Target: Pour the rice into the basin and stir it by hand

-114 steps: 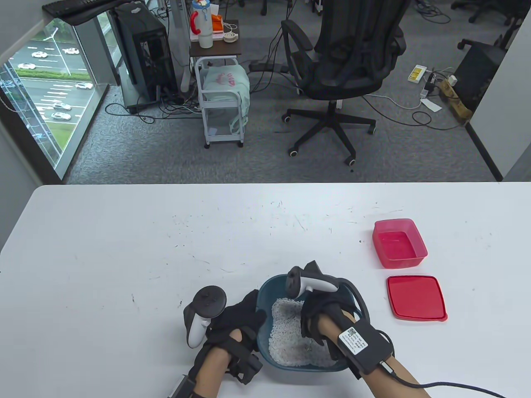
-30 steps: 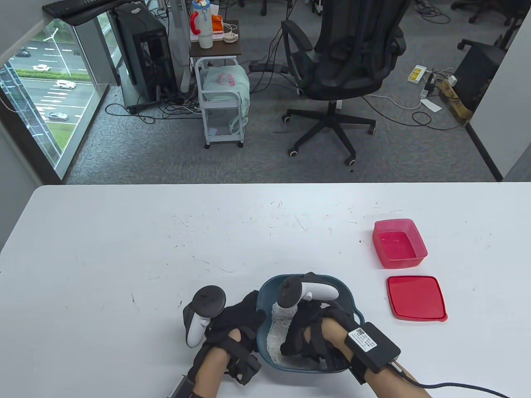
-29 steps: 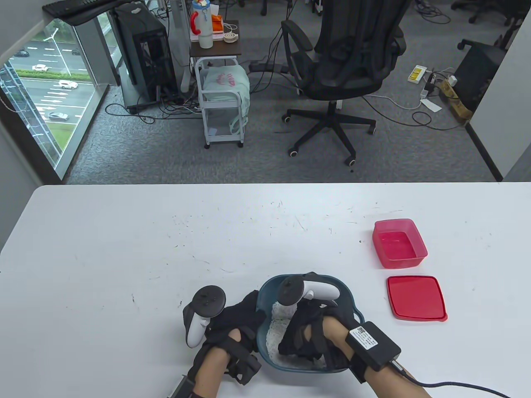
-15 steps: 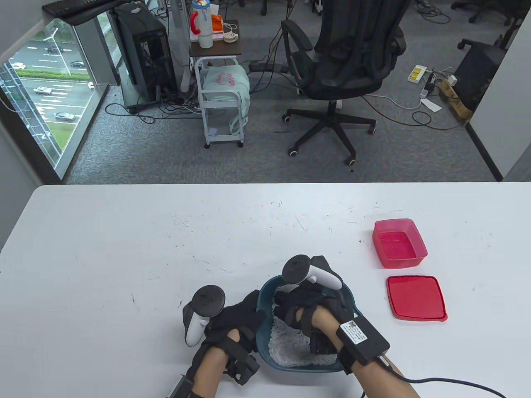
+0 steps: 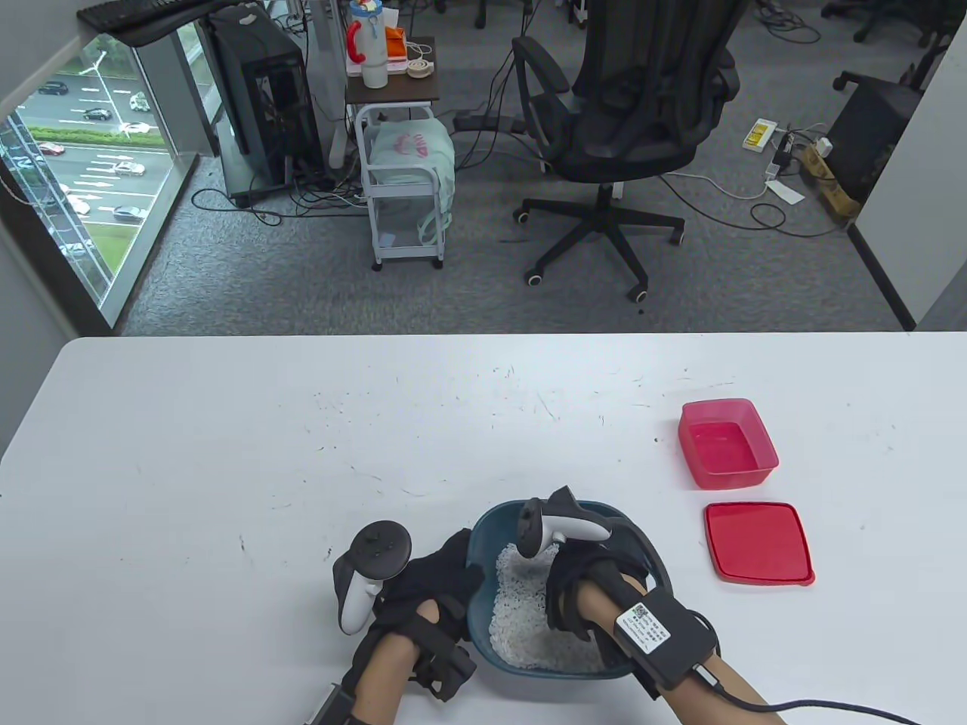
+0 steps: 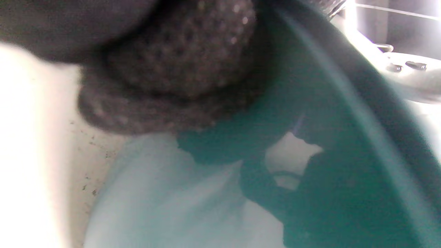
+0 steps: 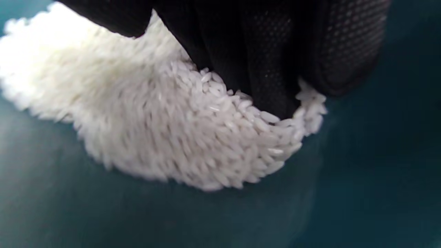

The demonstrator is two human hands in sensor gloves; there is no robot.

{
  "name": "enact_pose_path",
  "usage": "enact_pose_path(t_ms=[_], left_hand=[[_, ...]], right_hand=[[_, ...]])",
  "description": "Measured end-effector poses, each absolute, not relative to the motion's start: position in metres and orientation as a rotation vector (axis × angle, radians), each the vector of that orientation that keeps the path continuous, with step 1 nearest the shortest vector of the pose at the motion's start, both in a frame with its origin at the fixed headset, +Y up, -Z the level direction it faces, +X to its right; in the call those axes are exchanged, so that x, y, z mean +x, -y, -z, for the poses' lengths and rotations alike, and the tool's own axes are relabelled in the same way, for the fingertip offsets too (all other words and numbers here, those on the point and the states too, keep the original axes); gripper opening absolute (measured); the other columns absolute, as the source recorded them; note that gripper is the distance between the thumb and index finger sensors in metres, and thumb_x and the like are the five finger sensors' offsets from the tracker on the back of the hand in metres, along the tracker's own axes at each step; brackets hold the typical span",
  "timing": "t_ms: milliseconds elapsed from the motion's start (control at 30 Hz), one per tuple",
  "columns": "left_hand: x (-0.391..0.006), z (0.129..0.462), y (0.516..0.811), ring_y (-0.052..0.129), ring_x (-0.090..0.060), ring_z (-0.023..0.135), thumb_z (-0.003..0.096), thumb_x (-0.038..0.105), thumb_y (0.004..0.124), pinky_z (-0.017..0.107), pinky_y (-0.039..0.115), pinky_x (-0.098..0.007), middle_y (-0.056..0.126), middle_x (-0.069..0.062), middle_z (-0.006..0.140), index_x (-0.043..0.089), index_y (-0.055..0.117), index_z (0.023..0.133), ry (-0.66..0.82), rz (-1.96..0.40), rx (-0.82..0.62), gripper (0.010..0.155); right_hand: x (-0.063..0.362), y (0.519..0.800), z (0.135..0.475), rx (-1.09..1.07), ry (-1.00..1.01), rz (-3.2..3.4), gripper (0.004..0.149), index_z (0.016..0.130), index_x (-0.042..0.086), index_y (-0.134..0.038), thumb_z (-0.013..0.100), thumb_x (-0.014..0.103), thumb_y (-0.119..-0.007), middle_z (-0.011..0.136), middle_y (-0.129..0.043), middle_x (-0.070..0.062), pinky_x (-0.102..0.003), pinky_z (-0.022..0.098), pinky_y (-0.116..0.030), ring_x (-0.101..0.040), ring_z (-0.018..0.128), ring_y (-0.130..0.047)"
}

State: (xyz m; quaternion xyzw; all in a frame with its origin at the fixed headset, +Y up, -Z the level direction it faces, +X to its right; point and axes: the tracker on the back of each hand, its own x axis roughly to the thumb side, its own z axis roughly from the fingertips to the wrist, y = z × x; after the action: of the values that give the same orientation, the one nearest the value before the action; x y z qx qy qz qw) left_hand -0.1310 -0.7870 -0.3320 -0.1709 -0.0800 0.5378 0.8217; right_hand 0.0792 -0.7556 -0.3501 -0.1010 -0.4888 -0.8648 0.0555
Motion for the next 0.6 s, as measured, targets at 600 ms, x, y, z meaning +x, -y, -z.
enact_pose_path(t_ms=[600], left_hand=[[-0.131, 0.332, 0.786, 0.110, -0.018, 0.007, 0.0498, 0.028, 0.081, -0.002, 0.098, -0.028, 0.075, -0.034, 0.096, 0.000, 0.056, 0.107, 0.203, -1.158, -0.376, 0.069]], right_hand=[[0.066, 0.751, 0.388, -0.575, 1.746, 3.206, 0.065, 0.094, 0.006, -0.062, 0.039, 0.039, -0.072, 0.096, -0.064, -0.023, -0.065, 0.054, -0.063, -0.047, 0.084, -0.069]])
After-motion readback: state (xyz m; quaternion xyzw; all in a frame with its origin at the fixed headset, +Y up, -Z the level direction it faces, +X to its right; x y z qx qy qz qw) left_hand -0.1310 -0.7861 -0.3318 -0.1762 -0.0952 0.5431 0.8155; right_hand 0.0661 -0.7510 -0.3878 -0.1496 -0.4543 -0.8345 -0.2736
